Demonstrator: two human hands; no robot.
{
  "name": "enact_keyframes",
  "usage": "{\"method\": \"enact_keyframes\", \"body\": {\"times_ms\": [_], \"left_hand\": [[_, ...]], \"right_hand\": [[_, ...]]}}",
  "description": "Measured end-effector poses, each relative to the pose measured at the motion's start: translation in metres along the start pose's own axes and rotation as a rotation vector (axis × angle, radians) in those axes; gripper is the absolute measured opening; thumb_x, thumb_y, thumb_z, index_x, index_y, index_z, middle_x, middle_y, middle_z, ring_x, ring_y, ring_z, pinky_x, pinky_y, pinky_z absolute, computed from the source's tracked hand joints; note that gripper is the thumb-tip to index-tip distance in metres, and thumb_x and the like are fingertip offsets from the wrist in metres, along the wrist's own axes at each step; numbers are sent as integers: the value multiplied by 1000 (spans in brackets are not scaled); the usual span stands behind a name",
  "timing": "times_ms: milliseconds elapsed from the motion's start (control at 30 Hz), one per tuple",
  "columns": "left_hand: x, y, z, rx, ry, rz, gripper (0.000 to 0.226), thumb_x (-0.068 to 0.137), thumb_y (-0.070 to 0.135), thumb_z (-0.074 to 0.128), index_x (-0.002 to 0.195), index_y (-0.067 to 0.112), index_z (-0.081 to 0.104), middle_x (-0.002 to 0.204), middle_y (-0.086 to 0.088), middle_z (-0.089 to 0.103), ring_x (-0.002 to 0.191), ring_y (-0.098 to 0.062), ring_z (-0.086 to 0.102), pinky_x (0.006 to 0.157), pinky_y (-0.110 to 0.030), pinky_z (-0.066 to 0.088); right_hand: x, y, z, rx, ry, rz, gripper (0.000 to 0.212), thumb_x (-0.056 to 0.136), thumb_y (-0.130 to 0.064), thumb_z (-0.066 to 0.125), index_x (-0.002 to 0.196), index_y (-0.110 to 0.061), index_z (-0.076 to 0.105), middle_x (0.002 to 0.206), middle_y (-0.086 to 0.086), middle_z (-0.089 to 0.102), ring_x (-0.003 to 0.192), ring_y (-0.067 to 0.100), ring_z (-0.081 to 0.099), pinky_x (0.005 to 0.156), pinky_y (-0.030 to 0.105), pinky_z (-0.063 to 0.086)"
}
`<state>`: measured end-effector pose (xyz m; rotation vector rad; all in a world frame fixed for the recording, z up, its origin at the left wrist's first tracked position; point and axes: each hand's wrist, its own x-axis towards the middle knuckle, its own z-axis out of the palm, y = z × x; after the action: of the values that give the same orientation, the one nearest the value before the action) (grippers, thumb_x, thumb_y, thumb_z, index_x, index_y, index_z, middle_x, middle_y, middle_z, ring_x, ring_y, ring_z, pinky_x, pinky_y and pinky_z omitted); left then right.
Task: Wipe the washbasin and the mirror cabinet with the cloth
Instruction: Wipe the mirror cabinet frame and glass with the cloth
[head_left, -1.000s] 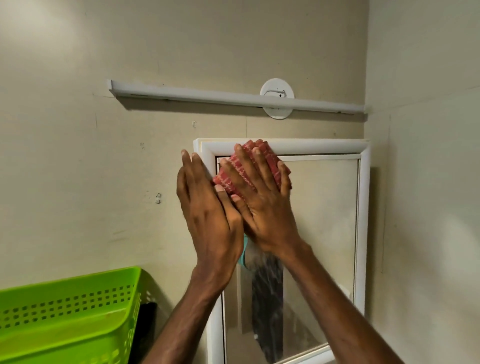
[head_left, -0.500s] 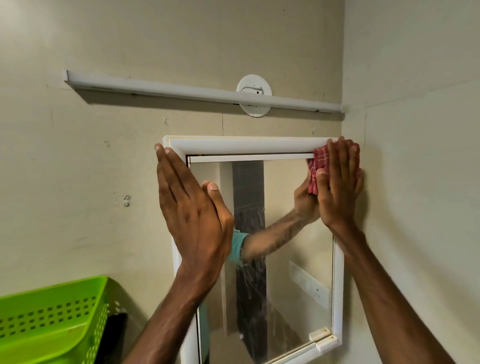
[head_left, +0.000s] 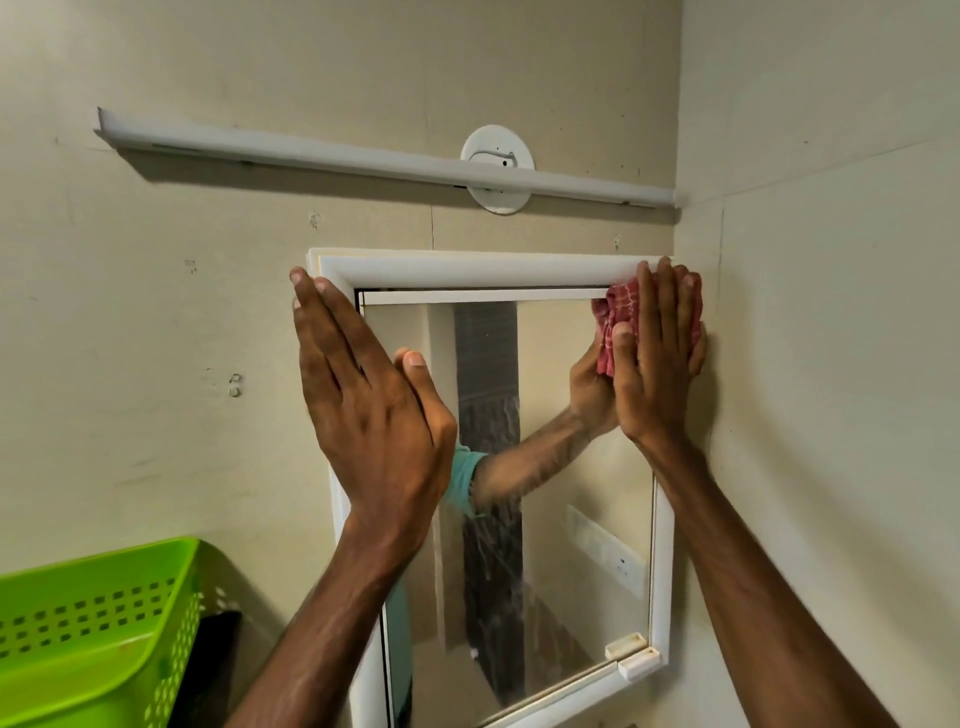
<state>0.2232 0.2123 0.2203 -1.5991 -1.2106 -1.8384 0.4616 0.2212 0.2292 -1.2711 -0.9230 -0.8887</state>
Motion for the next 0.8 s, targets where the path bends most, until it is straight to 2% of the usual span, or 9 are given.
{"method": "enact_keyframes", "body": {"times_ms": [133,233,367,500,700,800], "left_hand": [[-1,0,-1,-39,7,5,79,99,18,50,160,-4,5,170,-18,2,159,-25,4,126,-42,20],[-2,0,-1,-77,12,3,78,99,17,49,160,-4,5,170,-17,2,160,-24,4,126,-43,20],[-2,-2,-2,-149,17,11,78,97,13,51,160,-3,7,170,-16,4,159,-24,5,127,-43,20],[-1,-8,-5,-293,23,43,73,97,4,50,159,-4,13,170,-17,10,159,-24,9,128,-44,18],[0,-22,-13,-562,-37,55,63,102,4,41,160,1,18,170,-10,14,159,-19,11,128,-46,17],[1,-26,-17,-647,-47,36,59,104,6,37,160,3,20,170,-8,16,158,-17,14,128,-46,19]], "right_hand": [[-32,46,1,-105,-89,-36,62,107,-40,24,166,-25,20,175,-1,13,163,20,6,127,60,13],[-62,60,-3,-99,-110,15,63,107,-39,24,166,-21,20,175,0,13,163,19,4,129,58,11],[-67,55,-2,-95,-113,49,62,107,-39,23,167,-23,18,175,-3,12,163,18,3,129,58,12],[-64,35,7,-70,-94,86,63,107,-41,18,167,-22,16,175,0,12,163,21,4,127,62,13],[-83,-33,16,-30,-103,-19,63,107,-41,21,167,-21,15,175,1,9,163,23,5,126,63,14],[-102,-72,16,-8,-108,-70,62,108,-43,21,165,-21,18,175,3,13,162,25,9,125,64,14]]}}
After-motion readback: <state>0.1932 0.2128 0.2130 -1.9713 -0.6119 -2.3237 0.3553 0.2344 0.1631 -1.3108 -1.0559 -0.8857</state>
